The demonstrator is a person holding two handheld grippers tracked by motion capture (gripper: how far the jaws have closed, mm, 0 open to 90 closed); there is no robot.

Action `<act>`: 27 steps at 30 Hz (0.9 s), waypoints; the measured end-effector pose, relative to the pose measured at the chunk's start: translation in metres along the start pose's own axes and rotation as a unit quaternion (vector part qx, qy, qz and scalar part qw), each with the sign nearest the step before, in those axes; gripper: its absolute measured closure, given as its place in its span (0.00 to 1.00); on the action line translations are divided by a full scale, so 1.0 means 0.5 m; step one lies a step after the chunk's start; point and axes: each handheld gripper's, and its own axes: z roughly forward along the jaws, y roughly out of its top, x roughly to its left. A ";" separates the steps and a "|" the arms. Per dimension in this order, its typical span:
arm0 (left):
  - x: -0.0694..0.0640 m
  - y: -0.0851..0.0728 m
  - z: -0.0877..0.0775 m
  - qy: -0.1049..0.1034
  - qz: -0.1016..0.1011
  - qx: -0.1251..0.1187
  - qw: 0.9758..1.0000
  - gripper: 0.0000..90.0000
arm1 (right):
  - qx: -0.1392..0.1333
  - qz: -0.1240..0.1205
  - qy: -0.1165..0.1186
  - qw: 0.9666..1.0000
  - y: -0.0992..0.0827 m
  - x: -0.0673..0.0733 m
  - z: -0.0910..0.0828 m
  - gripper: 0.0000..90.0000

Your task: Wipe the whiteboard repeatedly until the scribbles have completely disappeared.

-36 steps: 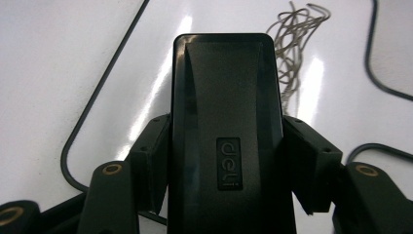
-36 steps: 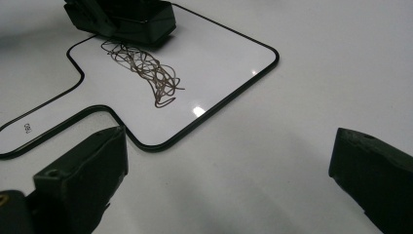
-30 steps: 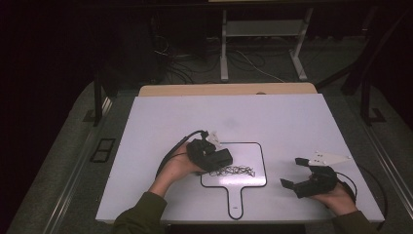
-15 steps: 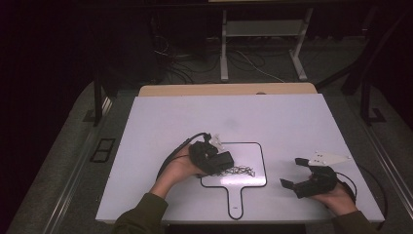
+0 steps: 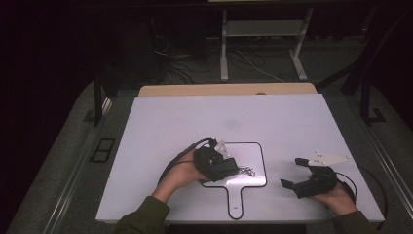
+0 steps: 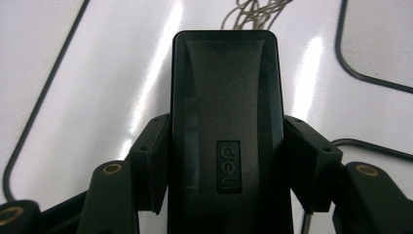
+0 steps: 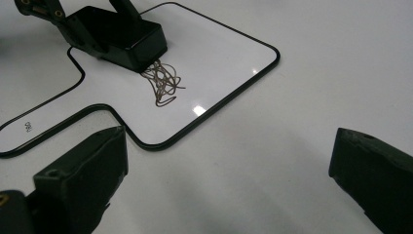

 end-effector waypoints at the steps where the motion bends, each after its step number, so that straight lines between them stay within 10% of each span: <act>1: -0.002 0.001 0.000 -0.001 0.004 0.000 1.000 0.43 | 0.000 0.000 0.000 1.000 0.000 0.000 0.000 0.00; 9: -0.010 0.003 0.003 -0.017 0.007 -0.003 1.000 0.43 | 0.000 0.001 -0.001 1.000 0.000 0.000 -0.001 0.00; 27: 0.045 -0.016 -0.010 0.026 -0.044 0.002 0.999 0.43 | 0.000 0.001 -0.001 1.000 0.000 0.000 -0.001 0.00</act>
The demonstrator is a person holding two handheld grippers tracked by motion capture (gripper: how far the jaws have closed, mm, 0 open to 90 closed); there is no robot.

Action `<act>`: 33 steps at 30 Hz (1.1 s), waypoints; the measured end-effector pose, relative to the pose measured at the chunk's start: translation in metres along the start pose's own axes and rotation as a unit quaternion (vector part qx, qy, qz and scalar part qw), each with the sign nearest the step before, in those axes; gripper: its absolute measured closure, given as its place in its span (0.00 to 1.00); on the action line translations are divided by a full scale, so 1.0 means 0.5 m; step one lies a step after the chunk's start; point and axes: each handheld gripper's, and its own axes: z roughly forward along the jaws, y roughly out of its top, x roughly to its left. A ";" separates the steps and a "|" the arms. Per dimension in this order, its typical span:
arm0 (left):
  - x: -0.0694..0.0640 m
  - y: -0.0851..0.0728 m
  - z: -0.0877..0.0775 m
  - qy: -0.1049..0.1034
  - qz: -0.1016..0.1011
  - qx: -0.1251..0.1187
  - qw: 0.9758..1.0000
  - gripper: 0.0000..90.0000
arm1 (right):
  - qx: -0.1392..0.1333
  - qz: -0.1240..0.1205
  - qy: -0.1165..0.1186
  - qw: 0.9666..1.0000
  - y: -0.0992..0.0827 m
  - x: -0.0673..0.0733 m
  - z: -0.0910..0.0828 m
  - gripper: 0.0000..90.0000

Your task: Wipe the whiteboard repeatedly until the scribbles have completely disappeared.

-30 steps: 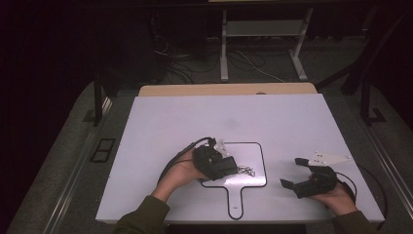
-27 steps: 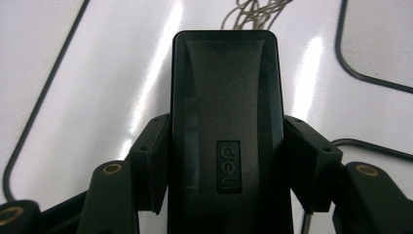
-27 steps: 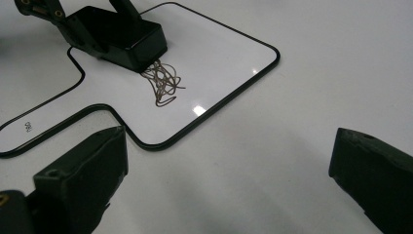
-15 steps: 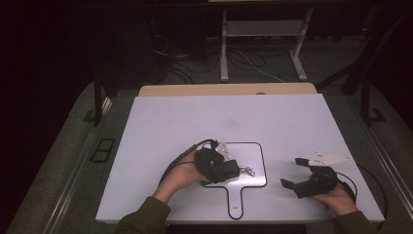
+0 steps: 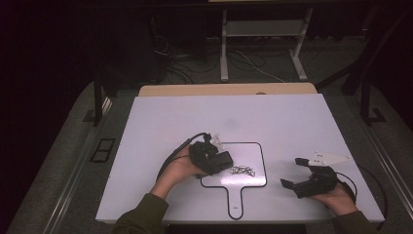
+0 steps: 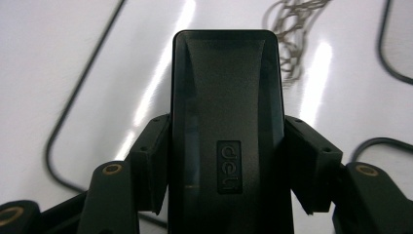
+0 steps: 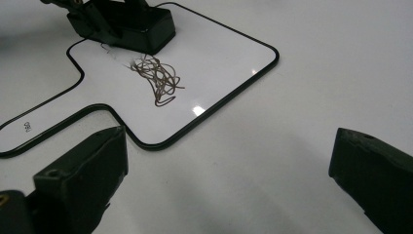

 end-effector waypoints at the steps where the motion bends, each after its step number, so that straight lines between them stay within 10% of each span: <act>1: 0.003 -0.002 -0.001 0.003 -0.005 -0.001 1.000 0.43 | 0.000 0.000 0.000 1.000 0.000 0.000 0.000 0.00; 23: -0.057 0.015 0.006 -0.023 0.036 0.014 0.999 0.43 | 0.001 -0.001 0.000 1.000 0.000 0.001 0.000 0.00; 33: -0.019 0.008 0.003 -0.006 0.003 0.012 1.000 0.43 | 0.001 -0.002 0.000 1.000 0.000 0.001 0.000 0.00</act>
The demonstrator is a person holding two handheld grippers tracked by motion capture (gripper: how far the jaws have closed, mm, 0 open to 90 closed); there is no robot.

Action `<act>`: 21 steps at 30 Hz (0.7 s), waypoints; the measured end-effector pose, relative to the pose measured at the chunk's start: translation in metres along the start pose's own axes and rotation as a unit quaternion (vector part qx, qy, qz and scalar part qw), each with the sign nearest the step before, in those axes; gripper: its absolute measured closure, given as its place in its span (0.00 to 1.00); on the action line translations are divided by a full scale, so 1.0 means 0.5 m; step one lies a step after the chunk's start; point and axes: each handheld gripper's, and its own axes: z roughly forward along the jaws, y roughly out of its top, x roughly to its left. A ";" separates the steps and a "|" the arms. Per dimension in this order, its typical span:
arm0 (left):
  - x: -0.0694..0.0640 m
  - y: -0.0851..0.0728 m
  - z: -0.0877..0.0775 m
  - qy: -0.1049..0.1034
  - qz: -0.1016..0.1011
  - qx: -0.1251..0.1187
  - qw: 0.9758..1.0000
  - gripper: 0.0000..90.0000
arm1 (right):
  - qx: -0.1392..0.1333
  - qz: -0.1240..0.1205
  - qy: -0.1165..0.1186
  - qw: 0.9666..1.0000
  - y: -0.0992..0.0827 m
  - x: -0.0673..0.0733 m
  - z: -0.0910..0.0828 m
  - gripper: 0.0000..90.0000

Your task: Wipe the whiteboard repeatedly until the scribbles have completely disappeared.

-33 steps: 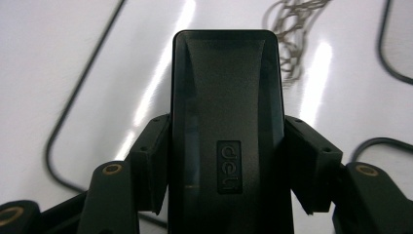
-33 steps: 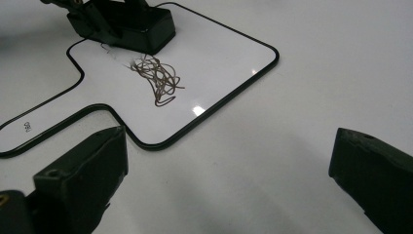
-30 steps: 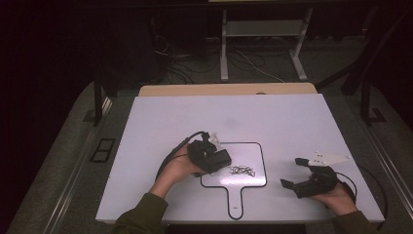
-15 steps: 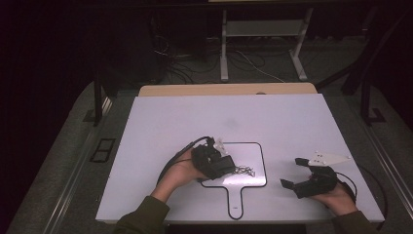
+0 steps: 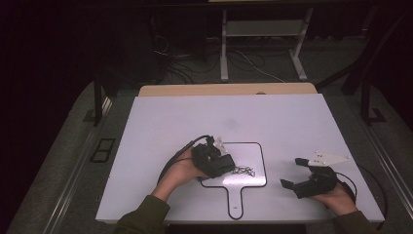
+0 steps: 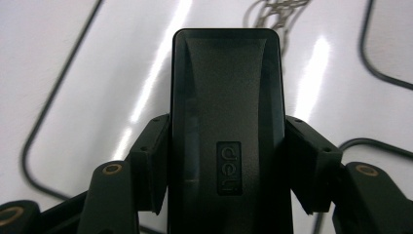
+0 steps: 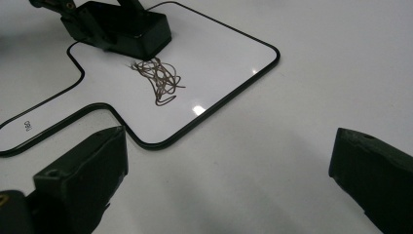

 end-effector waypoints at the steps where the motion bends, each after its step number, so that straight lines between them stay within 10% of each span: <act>1: 0.004 -0.002 0.000 0.003 -0.007 -0.004 1.000 0.43 | 0.000 0.001 0.000 1.000 0.000 0.000 0.000 0.00; 9: 0.035 -0.019 -0.008 0.023 -0.032 -0.005 0.999 0.43 | 0.001 -0.001 0.000 1.000 0.000 0.000 0.001 0.00; 21: -0.017 -0.019 -0.012 0.009 0.001 0.010 1.000 0.43 | 0.000 0.000 0.000 1.000 0.000 0.000 0.000 0.00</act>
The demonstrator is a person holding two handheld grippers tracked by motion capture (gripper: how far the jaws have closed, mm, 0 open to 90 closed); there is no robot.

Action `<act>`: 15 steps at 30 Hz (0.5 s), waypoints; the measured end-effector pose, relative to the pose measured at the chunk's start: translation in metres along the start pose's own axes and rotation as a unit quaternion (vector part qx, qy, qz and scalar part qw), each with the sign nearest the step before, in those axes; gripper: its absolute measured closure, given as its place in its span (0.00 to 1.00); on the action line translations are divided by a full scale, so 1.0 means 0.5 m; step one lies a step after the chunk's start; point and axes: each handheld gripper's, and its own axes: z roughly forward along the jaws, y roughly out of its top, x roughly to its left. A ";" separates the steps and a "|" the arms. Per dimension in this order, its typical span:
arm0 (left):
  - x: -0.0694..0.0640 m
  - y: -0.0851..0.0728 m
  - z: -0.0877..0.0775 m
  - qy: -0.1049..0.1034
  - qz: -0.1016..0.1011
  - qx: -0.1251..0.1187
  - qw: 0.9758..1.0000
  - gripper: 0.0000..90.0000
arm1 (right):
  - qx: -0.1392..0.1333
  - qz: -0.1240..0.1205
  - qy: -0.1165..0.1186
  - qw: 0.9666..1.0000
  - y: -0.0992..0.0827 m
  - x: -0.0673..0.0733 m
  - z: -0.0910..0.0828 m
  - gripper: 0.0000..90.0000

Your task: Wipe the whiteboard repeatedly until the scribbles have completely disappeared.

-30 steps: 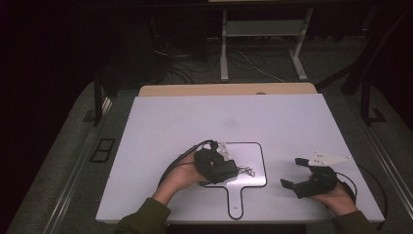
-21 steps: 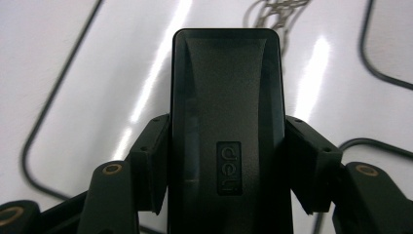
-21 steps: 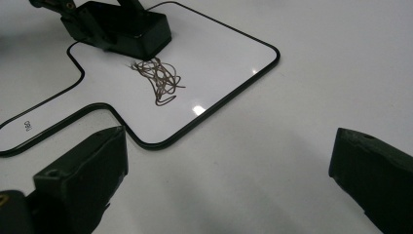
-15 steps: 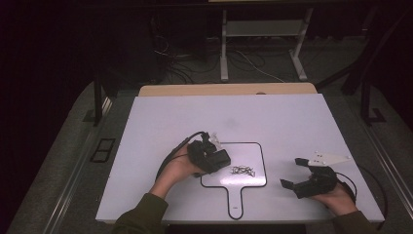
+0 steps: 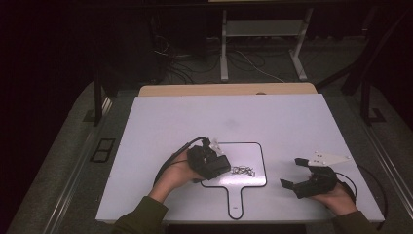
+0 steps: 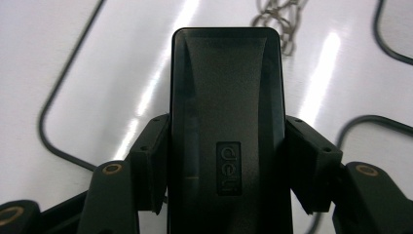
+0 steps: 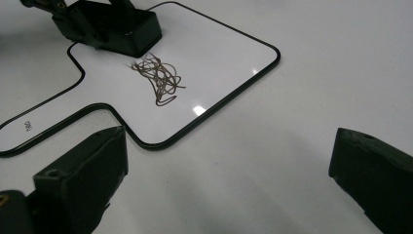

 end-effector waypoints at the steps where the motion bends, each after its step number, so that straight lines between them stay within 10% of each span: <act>1: -0.004 0.000 0.000 0.001 0.000 -0.002 1.000 0.43 | 0.000 0.000 0.000 1.000 0.000 0.000 0.000 0.00; 15: 0.055 -0.006 0.001 0.033 -0.031 -0.007 0.999 0.43 | 0.001 0.000 0.000 1.000 0.000 0.000 0.001 0.00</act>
